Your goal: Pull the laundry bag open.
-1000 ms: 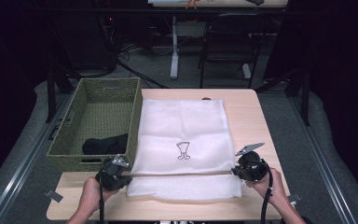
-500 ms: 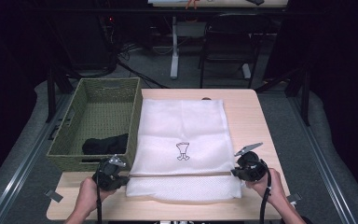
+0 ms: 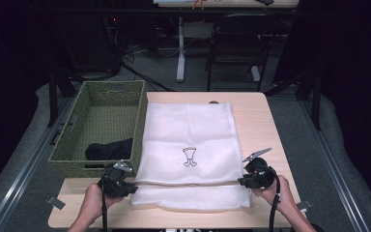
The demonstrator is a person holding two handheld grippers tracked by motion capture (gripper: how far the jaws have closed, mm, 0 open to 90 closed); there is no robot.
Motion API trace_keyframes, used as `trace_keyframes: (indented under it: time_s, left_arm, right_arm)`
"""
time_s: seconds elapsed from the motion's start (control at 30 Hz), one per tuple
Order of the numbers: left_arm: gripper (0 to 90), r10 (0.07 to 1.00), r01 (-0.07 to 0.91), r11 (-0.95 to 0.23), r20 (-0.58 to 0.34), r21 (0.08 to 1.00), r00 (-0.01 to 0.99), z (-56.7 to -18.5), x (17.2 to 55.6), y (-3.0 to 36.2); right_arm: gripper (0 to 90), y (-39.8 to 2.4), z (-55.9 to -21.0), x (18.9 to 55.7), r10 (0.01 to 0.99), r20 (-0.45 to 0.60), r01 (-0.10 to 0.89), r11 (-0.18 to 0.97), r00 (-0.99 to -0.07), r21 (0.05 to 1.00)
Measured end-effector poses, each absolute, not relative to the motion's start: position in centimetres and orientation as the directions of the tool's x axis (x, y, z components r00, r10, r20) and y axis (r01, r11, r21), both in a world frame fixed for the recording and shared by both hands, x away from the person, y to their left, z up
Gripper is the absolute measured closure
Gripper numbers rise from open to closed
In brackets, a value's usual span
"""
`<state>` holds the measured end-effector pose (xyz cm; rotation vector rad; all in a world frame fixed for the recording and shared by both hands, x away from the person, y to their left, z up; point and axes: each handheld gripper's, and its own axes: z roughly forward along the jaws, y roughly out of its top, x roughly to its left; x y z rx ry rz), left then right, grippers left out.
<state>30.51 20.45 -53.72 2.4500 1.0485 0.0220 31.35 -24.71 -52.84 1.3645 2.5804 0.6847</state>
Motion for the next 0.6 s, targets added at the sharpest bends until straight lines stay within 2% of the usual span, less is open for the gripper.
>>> trace_keyframes:
  time_s: [0.07,0.17,0.23,0.33,0.43,0.5,0.6]
  left_arm:
    - [76.0,0.685,0.678,-0.595,-0.169,0.431,0.708,-53.6,30.4,20.4]
    - [74.6,0.674,0.676,-0.586,-0.194,0.447,0.713,-53.4,30.3,20.2]
    - [73.9,0.65,0.669,-0.588,-0.227,0.455,0.725,-53.4,30.3,20.0]
    - [68.9,0.63,0.653,-0.605,-0.227,0.455,0.743,-53.3,30.1,19.6]
    - [59.6,0.635,0.655,-0.591,-0.229,0.471,0.738,-53.0,30.0,19.7]
    - [48.5,0.638,0.659,-0.582,-0.236,0.477,0.733,-52.8,30.0,19.9]
    - [39.1,0.647,0.65,-0.571,-0.214,0.501,0.732,-52.3,29.7,20.0]
  right_arm:
    - [72.5,-24.6,-52.8,31.3,0.81,0.08,0.744,0.488,-0.581,0.457]
    - [66.2,-24.7,-52.8,31.3,0.813,0.081,0.747,0.486,-0.577,0.454]
    - [56.7,-24.9,-52.7,31.3,0.804,0.077,0.74,0.5,-0.59,0.451]
    - [46.0,-25.0,-52.3,31.3,0.79,0.107,0.735,0.498,-0.603,0.461]
    - [37.8,-25.4,-51.8,31.3,0.78,0.108,0.713,0.495,-0.617,0.497]
    - [32.4,-25.6,-51.5,31.2,0.774,0.103,0.699,0.496,-0.625,0.515]
    - [23.5,-25.7,-51.0,31.1,0.767,0.115,0.683,0.48,-0.632,0.55]
